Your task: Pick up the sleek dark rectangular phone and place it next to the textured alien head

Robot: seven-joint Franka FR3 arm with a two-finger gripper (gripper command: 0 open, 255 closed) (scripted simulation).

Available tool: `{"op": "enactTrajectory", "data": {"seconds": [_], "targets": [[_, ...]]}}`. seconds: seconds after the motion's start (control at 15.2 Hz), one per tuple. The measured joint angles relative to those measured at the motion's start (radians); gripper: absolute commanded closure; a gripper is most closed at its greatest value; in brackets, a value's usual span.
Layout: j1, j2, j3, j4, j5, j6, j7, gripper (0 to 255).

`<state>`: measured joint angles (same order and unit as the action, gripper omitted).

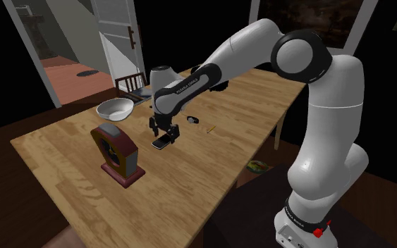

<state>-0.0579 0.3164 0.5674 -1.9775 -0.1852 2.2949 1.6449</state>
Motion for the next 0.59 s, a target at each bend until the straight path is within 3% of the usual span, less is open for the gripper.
{"op": "enactTrajectory", "data": {"seconds": [0.46, 0.53, 0.59], "targets": [[0.0, 0.006, -0.003, -0.009, -0.005, 0.014, 0.002, 0], [0.0, 0.006, -0.003, -0.009, -0.005, 0.014, 0.002, 255], [0.0, 0.004, -0.003, -0.008, -0.005, 0.012, 0.002, 255]]}}
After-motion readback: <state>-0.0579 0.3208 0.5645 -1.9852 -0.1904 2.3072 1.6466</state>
